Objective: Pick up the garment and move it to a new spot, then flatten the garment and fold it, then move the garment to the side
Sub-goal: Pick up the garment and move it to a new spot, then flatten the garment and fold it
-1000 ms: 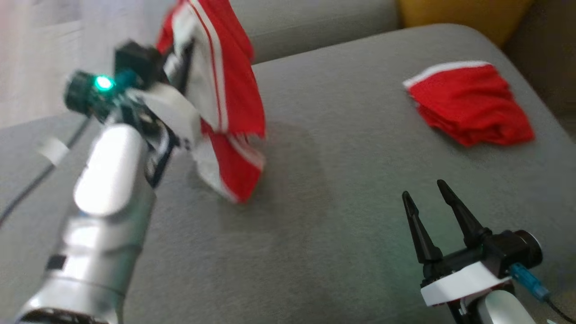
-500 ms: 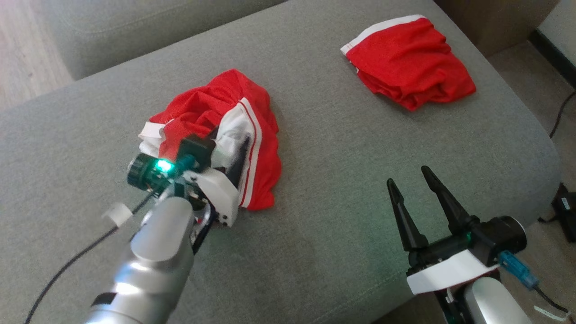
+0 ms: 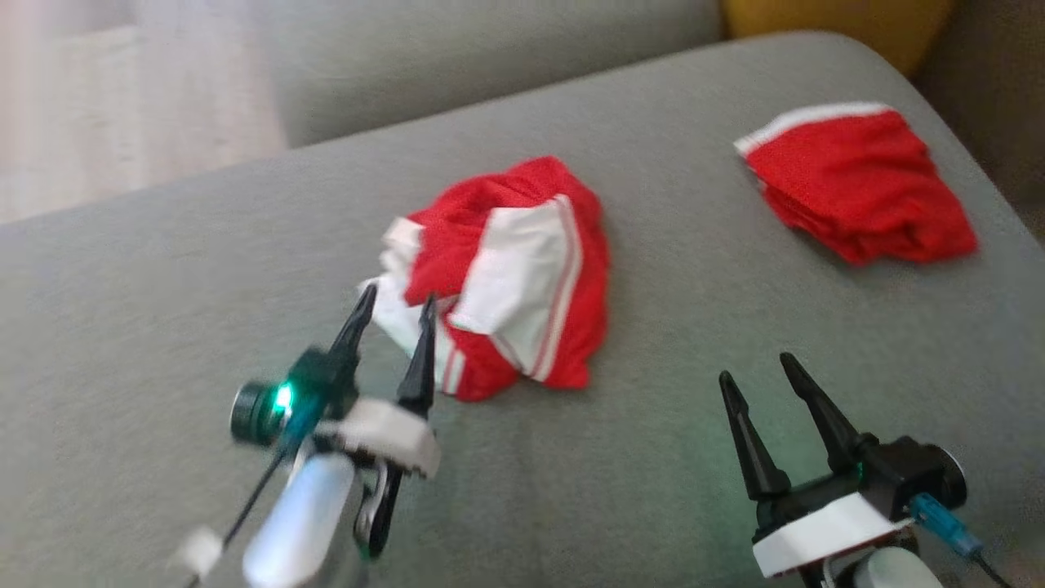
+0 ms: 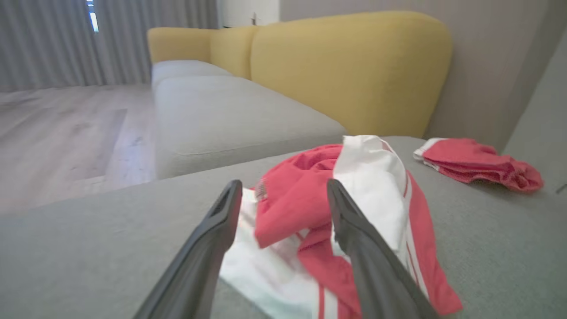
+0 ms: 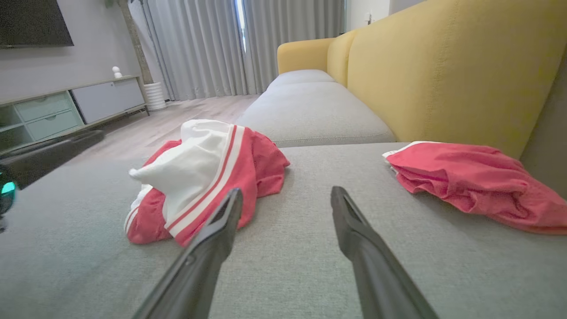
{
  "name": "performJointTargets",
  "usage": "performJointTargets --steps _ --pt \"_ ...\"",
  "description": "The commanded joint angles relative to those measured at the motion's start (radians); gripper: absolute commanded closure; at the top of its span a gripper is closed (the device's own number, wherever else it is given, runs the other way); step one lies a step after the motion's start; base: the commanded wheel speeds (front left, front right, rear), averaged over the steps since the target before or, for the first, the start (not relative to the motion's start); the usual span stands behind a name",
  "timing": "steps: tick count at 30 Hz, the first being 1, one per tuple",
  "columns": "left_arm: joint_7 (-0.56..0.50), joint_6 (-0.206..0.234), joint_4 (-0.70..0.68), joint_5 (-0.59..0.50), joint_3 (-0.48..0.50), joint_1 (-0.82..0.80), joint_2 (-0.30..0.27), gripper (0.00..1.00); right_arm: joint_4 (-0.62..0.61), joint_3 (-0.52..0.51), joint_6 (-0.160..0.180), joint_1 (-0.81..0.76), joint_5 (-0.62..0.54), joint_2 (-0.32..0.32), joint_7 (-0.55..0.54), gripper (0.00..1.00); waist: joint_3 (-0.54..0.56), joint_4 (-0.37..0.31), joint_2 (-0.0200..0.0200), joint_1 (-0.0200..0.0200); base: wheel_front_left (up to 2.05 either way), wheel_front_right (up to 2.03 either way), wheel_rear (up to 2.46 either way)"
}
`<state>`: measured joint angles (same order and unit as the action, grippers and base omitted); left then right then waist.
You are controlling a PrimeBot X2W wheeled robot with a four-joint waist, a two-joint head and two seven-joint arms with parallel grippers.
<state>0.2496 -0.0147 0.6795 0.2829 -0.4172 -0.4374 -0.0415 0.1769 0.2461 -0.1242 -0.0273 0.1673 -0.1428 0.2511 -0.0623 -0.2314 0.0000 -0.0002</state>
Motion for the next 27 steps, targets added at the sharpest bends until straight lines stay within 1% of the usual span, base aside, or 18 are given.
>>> performJointTargets --steps 1,2,3,4,5,6,10,15,17,22,27 --pt "0.012 0.029 -0.104 0.007 0.065 0.038 -0.01 0.0 -0.027 0.01 -0.007 0.023 0.003 0.002 0.011 0.0 0.075 0.111 0.0 0.0002 0.0 0.0 0.0" --pt "0.012 0.043 -0.155 0.007 0.085 0.078 -0.01 0.0 -0.026 0.004 -0.007 0.021 0.003 0.005 0.011 0.0 0.082 0.132 0.0 0.0002 0.0 0.0 0.0" --pt "0.012 0.043 -0.155 0.007 0.085 0.078 -0.01 0.0 -0.026 0.004 -0.007 0.021 0.003 0.005 0.011 0.0 0.082 0.132 0.0 0.0002 0.0 0.0 0.0" --pt "0.012 0.056 -0.203 0.008 0.107 0.118 -0.01 0.0 -0.025 -0.002 -0.007 0.019 0.004 0.008 0.011 0.0 0.088 0.15 0.0 0.0002 0.0 0.0 0.0" --pt "0.012 0.073 -0.288 0.005 0.149 0.19 -0.01 0.0 -0.022 -0.014 -0.007 0.01 0.003 0.012 0.011 0.0 0.103 0.185 0.0 0.0002 0.0 0.0 0.0" --pt "0.012 0.073 -0.288 0.005 0.149 0.19 -0.01 0.0 -0.022 -0.014 -0.007 0.01 0.003 0.012 0.011 0.0 0.103 0.185 0.0 0.0002 0.0 0.0 0.0" --pt "0.012 0.089 -0.419 -0.018 0.214 0.312 -0.009 0.0 -0.016 -0.047 -0.007 -0.019 -0.001 0.018 0.011 0.0 0.135 0.233 0.0 0.0002 0.0 0.0 0.0" --pt "0.012 0.094 -0.543 -0.031 0.249 0.441 -0.009 0.0 -0.036 -0.126 -0.007 -0.081 -0.021 0.035 0.011 0.0 0.164 0.275 0.0 0.0002 0.0 0.0 0.0" --pt "0.012 0.106 -0.606 -0.055 0.265 0.513 -0.009 0.0 -0.048 -0.15 -0.007 -0.118 -0.033 0.048 0.011 0.0 0.174 0.284 0.0 0.0002 0.0 0.0 0.0" --pt "0.012 0.115 -0.644 -0.146 0.275 0.612 -0.009 0.0 -0.063 -0.178 -0.007 -0.16 -0.049 0.064 0.011 0.0 0.189 0.288 0.0 0.0002 0.0 0.0 0.0" --pt "0.012 0.116 -0.65 -0.166 0.282 0.65 -0.009 0.0 -0.067 -0.187 -0.007 -0.169 -0.055 0.074 0.011 0.0 0.193 0.287 0.0 0.0002 0.0 0.0 0.0"
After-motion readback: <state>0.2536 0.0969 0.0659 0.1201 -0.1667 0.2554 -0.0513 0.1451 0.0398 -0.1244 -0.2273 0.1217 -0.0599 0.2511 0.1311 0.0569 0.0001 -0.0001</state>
